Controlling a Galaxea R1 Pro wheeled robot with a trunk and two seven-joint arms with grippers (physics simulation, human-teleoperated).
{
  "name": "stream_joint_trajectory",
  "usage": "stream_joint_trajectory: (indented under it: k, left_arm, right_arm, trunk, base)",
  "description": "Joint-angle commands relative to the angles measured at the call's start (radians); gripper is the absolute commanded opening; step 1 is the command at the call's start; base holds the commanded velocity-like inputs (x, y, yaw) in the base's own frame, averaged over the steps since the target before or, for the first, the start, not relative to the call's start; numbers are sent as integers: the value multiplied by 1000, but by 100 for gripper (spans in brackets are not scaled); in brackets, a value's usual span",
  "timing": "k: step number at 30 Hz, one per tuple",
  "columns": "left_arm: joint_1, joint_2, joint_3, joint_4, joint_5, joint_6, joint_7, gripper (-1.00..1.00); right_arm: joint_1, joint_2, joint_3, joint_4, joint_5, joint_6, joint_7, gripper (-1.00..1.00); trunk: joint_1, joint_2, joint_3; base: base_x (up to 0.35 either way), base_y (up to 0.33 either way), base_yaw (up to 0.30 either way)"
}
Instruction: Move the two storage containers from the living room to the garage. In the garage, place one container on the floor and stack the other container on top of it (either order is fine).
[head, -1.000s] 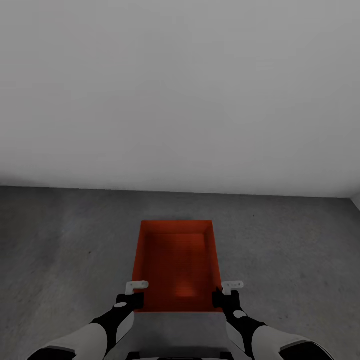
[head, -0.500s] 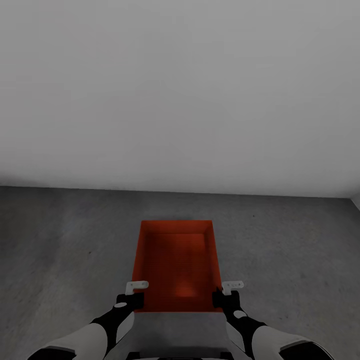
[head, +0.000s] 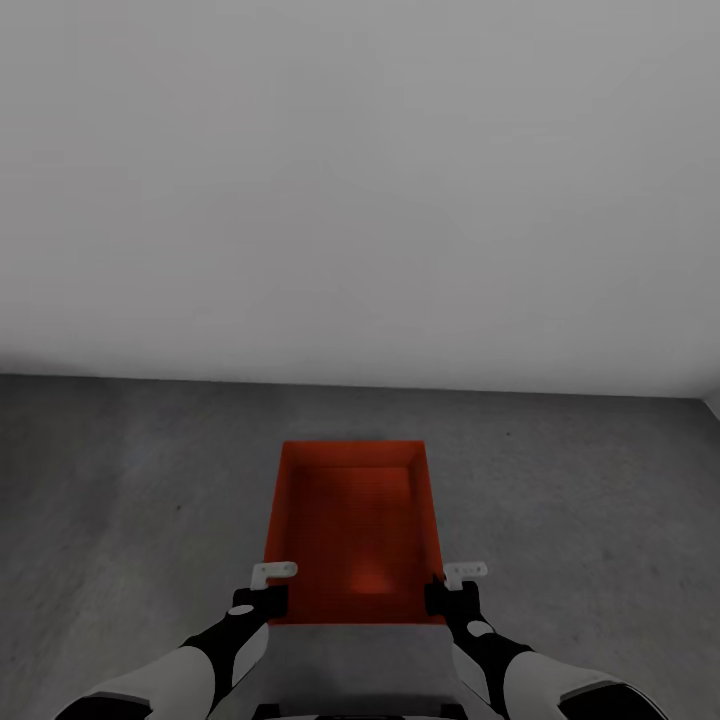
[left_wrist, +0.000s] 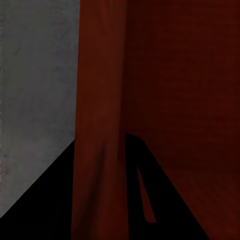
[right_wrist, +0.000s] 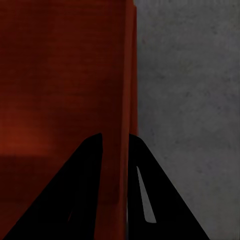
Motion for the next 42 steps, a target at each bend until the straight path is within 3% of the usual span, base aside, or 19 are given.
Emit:
stream_joint_trajectory:
  k: [1,42]
  left_arm:
    - [-2,0,60,-1,0,-5,10,-100]
    - [-2,3,60,-3,0,-5,10,-100]
  right_arm:
    - [-1,0,-12,5,-42,-10,-12,-100]
    - [-1,0,-12,5,-42,-10,-12,-100]
  trunk:
    - [1,-2,-1]
    - [1,-2,-1]
  base:
    - [139,51,0]
    - [39,1,0]
